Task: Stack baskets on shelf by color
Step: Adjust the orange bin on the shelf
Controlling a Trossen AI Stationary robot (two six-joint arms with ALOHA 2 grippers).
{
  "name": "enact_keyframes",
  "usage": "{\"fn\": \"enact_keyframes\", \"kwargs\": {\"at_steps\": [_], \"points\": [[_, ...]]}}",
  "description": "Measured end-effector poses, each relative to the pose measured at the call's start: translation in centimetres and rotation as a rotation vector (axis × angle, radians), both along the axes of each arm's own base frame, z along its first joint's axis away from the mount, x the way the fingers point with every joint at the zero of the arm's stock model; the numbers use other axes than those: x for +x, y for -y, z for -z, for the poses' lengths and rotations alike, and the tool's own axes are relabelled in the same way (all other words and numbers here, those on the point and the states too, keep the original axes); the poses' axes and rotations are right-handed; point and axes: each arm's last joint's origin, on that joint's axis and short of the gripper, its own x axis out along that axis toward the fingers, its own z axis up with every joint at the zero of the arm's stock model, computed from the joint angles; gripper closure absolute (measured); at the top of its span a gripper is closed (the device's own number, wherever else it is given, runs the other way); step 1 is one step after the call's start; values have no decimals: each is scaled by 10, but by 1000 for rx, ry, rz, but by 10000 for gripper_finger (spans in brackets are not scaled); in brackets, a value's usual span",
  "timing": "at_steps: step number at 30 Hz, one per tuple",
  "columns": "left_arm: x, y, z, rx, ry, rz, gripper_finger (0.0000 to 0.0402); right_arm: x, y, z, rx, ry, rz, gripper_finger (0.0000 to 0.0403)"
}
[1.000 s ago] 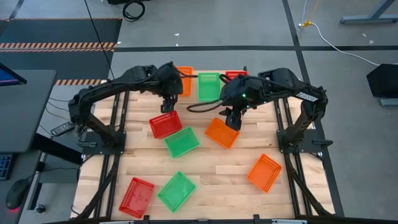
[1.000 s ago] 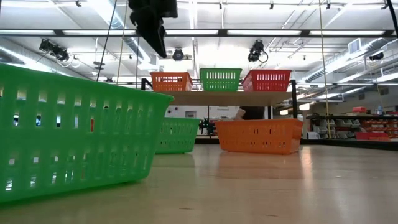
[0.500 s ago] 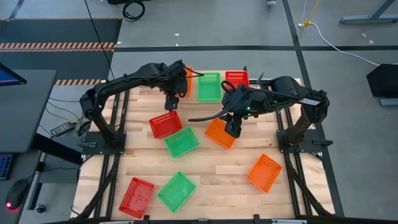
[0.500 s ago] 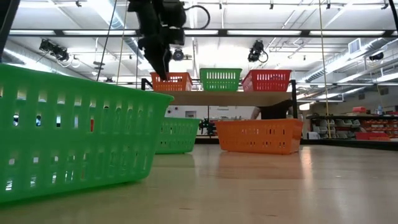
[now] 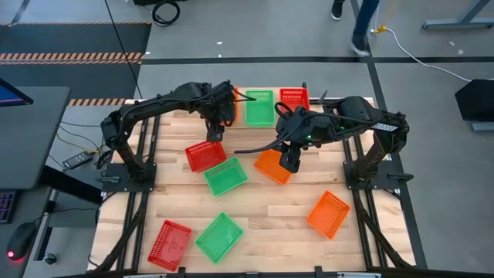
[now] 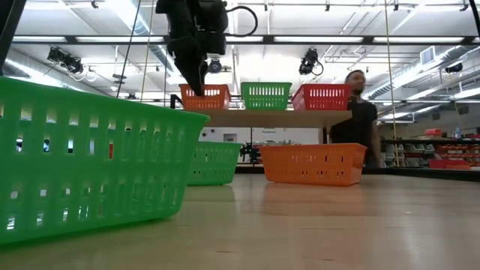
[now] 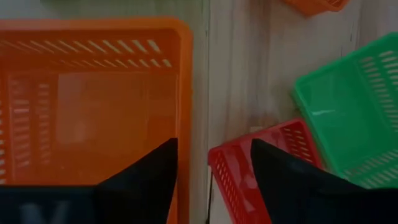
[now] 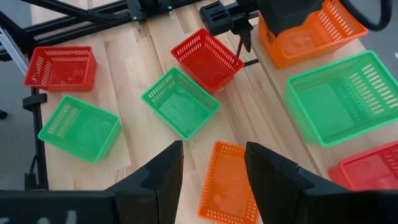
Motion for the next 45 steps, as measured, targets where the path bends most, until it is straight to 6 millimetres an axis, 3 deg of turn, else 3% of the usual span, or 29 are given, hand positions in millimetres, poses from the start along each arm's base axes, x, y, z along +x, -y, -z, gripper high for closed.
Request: {"fn": "enact_keyframes", "kwargs": {"at_steps": [15, 32, 45], "points": [[4, 14, 1, -19, -13, 3, 201, 0, 0, 0, 0, 0, -1, 226], [-8, -11, 1, 46, -51, -102, 235, 0, 0, 0, 7, 2, 7, 226], [-8, -12, 1, 46, -41, -110, 259, 0, 0, 0, 0, 0, 0, 226]]}}
